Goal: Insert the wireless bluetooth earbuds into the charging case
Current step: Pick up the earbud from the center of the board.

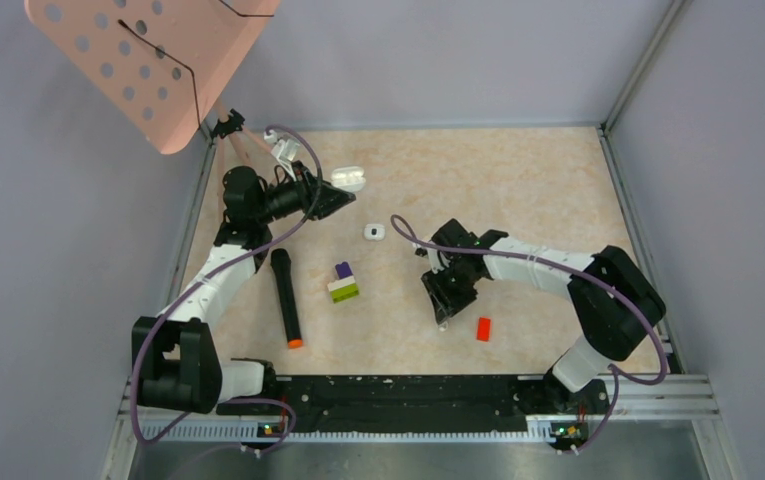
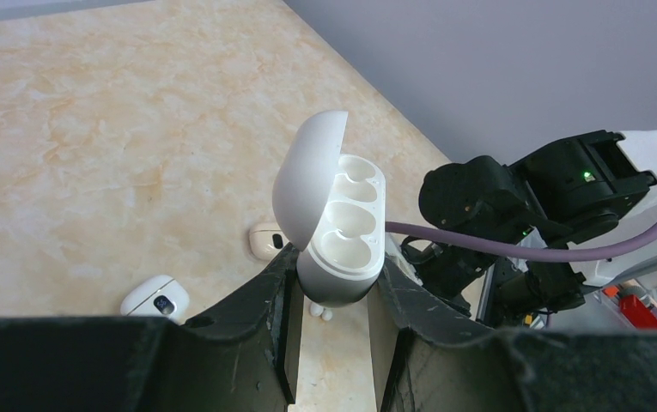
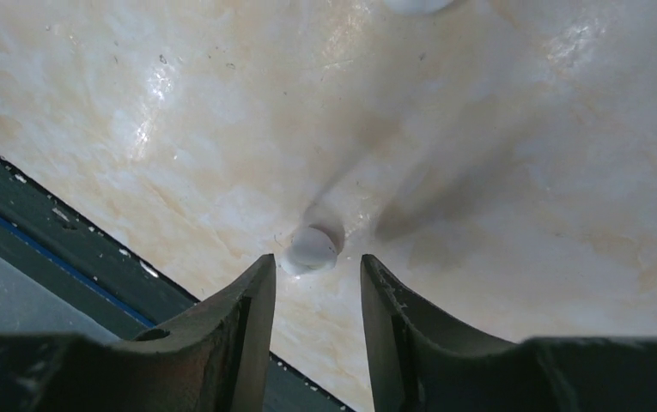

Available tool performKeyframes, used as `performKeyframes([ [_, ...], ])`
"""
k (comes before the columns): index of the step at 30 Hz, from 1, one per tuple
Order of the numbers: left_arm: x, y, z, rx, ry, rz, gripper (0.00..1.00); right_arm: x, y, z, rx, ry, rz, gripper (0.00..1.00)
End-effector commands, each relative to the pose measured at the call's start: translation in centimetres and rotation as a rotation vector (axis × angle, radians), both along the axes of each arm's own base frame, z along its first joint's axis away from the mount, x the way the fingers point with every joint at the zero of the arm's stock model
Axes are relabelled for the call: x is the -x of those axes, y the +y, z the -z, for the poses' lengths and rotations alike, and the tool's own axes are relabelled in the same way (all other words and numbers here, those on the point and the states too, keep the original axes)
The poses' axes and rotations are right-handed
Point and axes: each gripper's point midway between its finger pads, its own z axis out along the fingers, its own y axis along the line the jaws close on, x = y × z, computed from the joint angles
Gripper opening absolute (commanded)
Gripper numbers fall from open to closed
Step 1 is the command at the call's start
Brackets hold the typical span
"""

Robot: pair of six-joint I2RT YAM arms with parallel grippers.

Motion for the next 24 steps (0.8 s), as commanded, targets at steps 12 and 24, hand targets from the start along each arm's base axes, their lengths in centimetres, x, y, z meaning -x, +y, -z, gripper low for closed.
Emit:
performKeyframes([
  [12, 0.3, 0.0, -0.3, -0.019, -0.029, 0.025, 0.0, 0.6, -0.3, -1.2, 0.022, 0.043, 0.093, 0.25],
  [24, 0.4, 0.1, -0.1, -0.018, -0.018, 0.022, 0.0, 1.1, -0.7, 0.3, 0.033, 0.075, 0.113, 0.23],
])
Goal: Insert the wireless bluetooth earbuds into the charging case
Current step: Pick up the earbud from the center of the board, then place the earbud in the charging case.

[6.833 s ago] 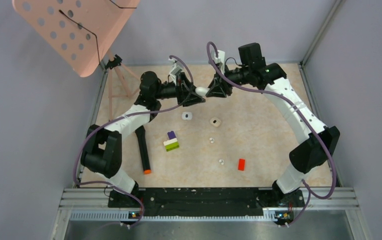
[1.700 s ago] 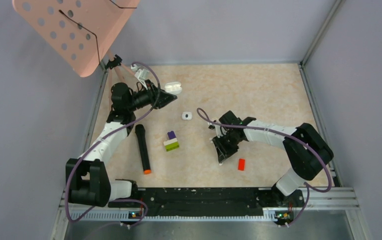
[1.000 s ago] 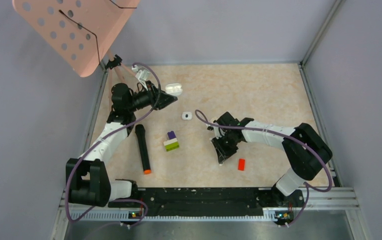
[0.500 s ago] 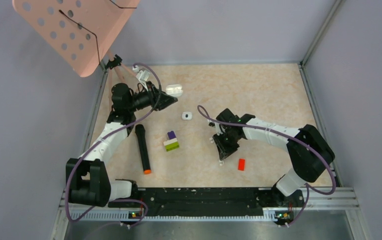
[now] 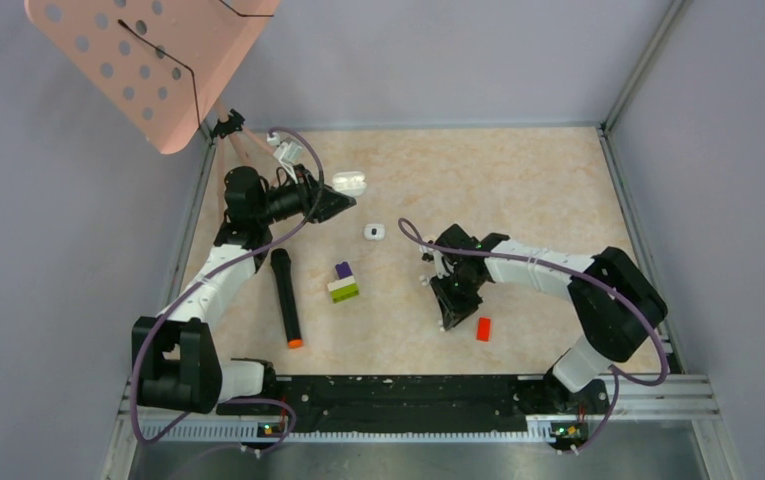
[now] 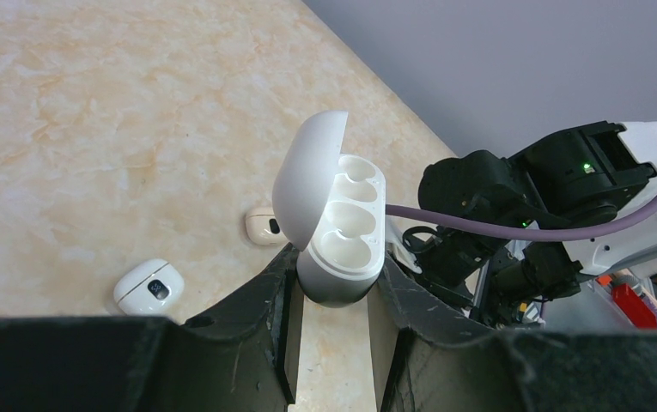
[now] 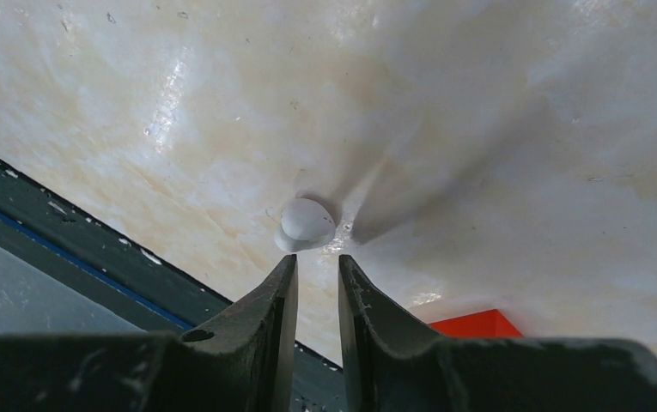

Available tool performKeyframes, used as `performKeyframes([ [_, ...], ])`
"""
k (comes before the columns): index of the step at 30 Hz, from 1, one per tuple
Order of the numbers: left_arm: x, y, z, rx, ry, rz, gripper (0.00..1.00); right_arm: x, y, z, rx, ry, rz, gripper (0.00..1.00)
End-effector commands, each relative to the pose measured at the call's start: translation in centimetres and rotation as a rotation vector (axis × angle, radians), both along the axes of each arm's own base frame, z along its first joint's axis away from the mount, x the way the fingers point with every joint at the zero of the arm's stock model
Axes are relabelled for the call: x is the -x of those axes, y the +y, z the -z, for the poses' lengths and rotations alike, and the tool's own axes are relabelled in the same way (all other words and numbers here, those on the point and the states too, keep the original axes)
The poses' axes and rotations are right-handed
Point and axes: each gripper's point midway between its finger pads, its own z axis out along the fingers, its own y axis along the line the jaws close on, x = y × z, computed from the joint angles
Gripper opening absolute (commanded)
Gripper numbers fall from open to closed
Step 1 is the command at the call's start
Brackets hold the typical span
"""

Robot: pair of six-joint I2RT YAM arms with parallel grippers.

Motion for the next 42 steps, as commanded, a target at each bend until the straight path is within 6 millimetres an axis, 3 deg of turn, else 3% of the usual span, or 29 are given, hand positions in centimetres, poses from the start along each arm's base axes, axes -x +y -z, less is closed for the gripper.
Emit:
performKeyframes([
  [1, 0.0, 0.1, -1.0, 0.0, -0.046, 0.004, 0.0, -0.3, 0.2, 0.4, -0.011, 0.0, 0.026, 0.23],
  [15, 0.3, 0.2, -0.6, -0.001, -0.033, 0.001, 0.0, -1.1, 1.3, 1.3, -0.057, -0.02, -0.022, 0.3],
  [18, 0.3, 0.1, -0.5, -0.001, -0.029, 0.003, 0.0, -1.3, 1.7, 1.1, -0.077, -0.03, -0.036, 0.24],
  [25, 0.5, 0.2, -0.3, -0.002, -0.03, 0.003, 0.0, -2.3, 2.7, -0.2, -0.109, -0.083, -0.074, 0.01],
  [29, 1.0, 0.0, 0.2, -0.021, -0.06, 0.034, 0.0, -4.0, 3.6, -3.3, -0.161, -0.196, -0.192, 0.0],
  [33, 2.3, -0.5, 0.9, -0.057, -0.153, 0.13, 0.0, -6.1, 3.8, -8.6, -0.19, -0.391, -0.463, 0.0],
  [37, 3.6, -1.4, 1.9, -0.115, -0.28, 0.259, 0.0, -6.7, 2.9, -14.5, -0.18, -0.528, -0.767, 0.0],
  [42, 4.6, -3.2, 3.4, -0.222, -0.448, 0.434, 0.0, -7.4, 1.8, -20.7, -0.133, -0.675, -1.027, 0.0],
])
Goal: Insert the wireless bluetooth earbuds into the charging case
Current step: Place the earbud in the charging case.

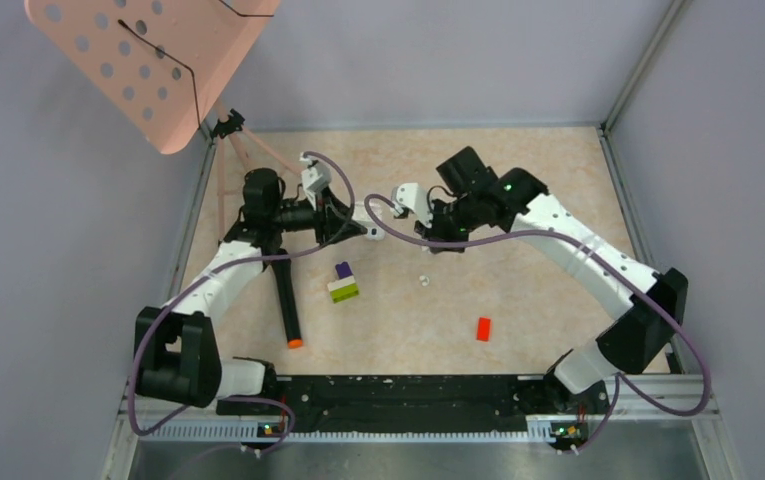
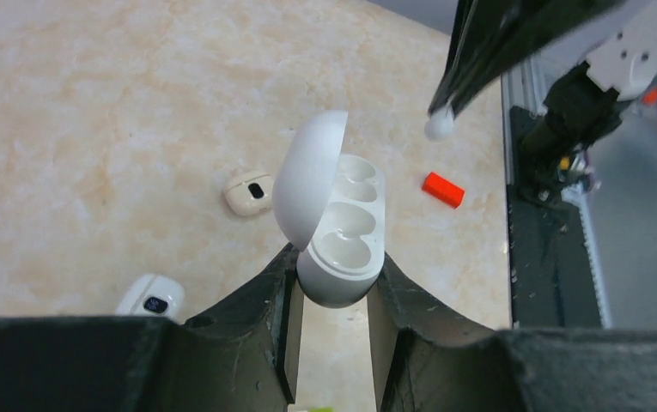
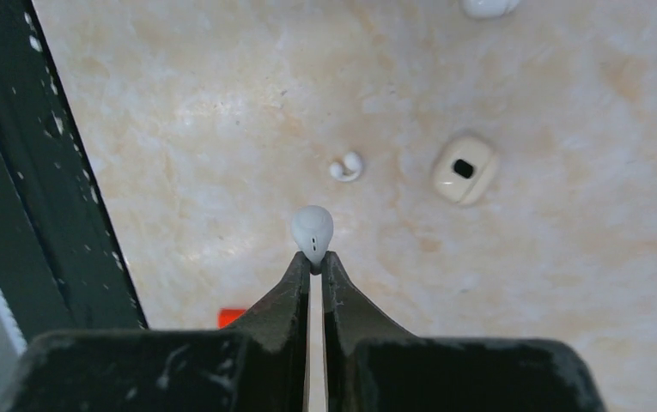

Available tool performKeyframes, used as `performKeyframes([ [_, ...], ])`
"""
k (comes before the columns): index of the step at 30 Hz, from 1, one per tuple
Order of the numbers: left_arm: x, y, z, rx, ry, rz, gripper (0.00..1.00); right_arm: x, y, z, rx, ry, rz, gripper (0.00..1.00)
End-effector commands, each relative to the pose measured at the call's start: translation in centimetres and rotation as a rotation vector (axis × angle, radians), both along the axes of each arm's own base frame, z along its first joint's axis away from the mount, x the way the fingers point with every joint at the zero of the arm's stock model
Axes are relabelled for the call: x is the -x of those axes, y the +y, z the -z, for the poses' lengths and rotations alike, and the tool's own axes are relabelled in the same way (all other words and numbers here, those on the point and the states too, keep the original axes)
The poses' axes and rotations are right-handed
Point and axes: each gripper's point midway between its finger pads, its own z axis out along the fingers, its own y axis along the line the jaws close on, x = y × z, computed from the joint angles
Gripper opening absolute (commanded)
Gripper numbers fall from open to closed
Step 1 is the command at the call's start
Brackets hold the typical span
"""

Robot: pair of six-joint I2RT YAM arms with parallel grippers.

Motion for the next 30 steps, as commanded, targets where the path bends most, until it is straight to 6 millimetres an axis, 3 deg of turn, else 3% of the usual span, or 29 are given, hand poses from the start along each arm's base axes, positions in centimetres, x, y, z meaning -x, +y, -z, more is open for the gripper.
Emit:
performKeyframes([
  [1, 1.1, -1.7, 0.4, -0.096, -0.275, 0.214, 0.0, 0.4, -2.5, -6.0, 0.1, -0.214, -0.296, 0.0],
  [6, 1.4, -3.2, 0.0, -0.057, -0.313, 0.26, 0.0, -1.3, -1.7, -10.4, 0.119, -0.29, -0.315, 0.0],
  [10, 1.1, -4.5, -0.6, -0.029, -0.344, 0.236, 0.0, -1.4, 0.8, -11.6, 0.062, -0.237, -0.284, 0.0],
  [16, 0.8, -5.8, -0.7, -0.014, -0.339, 0.204, 0.0, -0.5, 3.2, -11.7, 0.039, -0.194, -0.295, 0.0],
  [27, 1.4, -6.5, -2.3, 0.046, -0.259, 0.175, 0.0, -1.3, 4.1, -11.2, 0.048, -0.198, -0.227, 0.0],
  [30, 1.7, -6.7, -2.7, 0.07, -0.216, 0.184, 0.0, -2.2, 4.3, -11.4, 0.04, -0.224, -0.167, 0.0],
])
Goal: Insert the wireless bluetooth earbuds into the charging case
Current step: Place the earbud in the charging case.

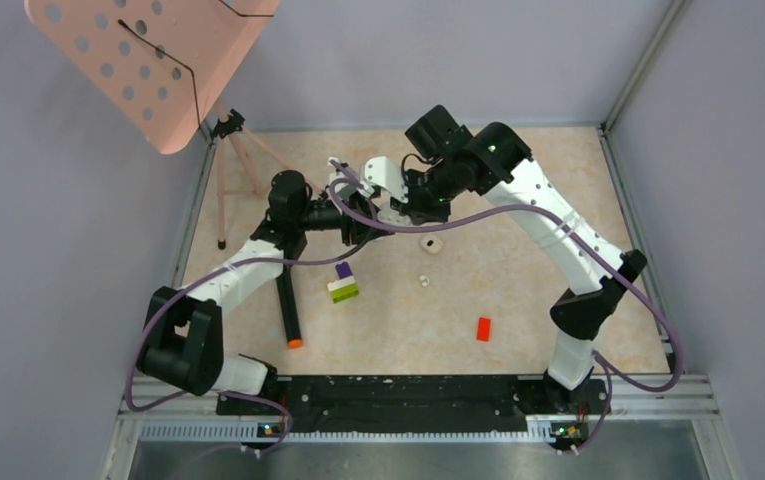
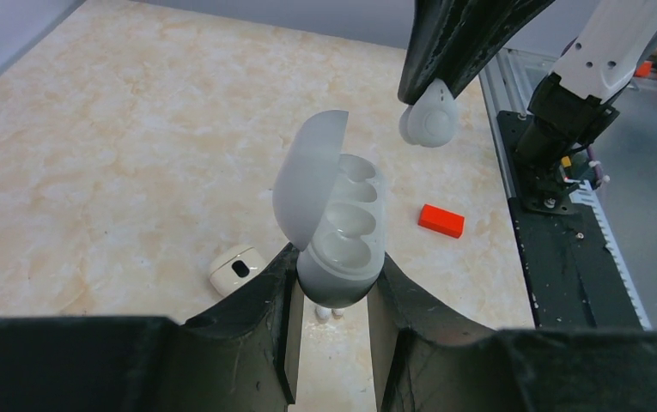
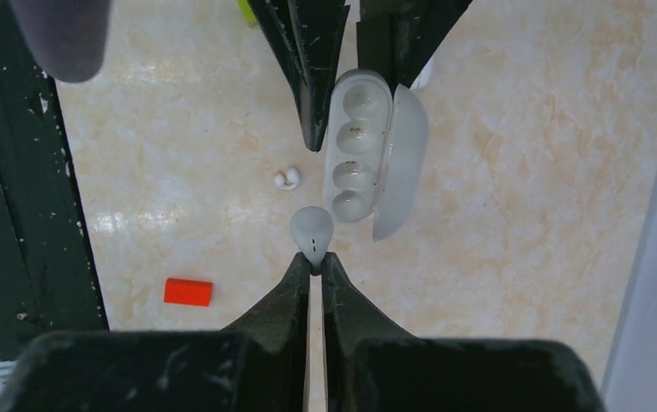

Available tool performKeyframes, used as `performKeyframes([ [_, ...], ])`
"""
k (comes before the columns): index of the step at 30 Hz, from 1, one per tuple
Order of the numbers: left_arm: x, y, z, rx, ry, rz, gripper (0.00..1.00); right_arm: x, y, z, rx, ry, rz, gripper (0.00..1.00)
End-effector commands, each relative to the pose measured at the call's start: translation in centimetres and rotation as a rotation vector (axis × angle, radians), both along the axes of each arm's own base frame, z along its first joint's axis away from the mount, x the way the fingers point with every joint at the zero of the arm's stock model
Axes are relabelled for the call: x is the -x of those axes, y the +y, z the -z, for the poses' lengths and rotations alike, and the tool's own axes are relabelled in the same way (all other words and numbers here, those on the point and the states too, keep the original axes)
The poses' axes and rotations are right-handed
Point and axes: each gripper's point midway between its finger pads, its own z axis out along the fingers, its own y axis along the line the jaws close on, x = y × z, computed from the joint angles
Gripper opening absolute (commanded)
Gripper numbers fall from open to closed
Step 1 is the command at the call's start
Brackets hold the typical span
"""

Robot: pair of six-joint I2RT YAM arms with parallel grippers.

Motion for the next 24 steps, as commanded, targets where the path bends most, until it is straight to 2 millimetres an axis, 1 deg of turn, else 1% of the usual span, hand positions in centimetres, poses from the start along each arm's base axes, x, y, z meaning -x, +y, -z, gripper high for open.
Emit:
performKeyframes([
  [1, 0.6, -0.4, -2.2, 0.061, 0.015, 0.015, 0.0, -1.0, 1.1, -1.1, -0.056, -0.053, 0.068, 0.0],
  [3, 0.7, -0.4, -2.1, 0.061, 0.032, 0.016, 0.0, -1.1, 1.0, -1.5, -0.077, -0.085, 0.063, 0.0],
  [7, 0.9, -0.3, -2.1, 0.074, 0.05, 0.021, 0.0, -1.8, 0.7, -2.7, -0.128, -0.193, 0.052, 0.0],
  [12, 0.6, -0.2, -2.1, 0.086, 0.101, 0.011, 0.0, -2.6, 0.1, -4.0, -0.119, -0.293, 0.046, 0.0],
  [14, 0.5, -0.2, -2.2, 0.102, 0.127, 0.01, 0.0, -2.5, 0.1, -4.2, -0.115, -0.301, 0.035, 0.0],
  [16, 0.3, -0.2, -2.2, 0.115, 0.151, 0.005, 0.0, -1.9, 0.1, -4.1, -0.109, -0.292, 0.009, 0.0],
  [19, 0.1, -0.2, -2.3, 0.136, 0.191, 0.001, 0.0, -0.2, 0.1, -4.2, -0.135, -0.271, -0.061, 0.0],
  [20, 0.1, -0.2, -2.4, 0.144, 0.197, 0.005, 0.0, 0.3, -0.2, -4.6, -0.155, -0.285, -0.079, 0.0],
  [24, 0.1, -0.2, -2.7, 0.155, 0.193, 0.016, 0.0, 0.1, -0.5, -4.1, -0.148, -0.331, -0.079, 0.0],
])
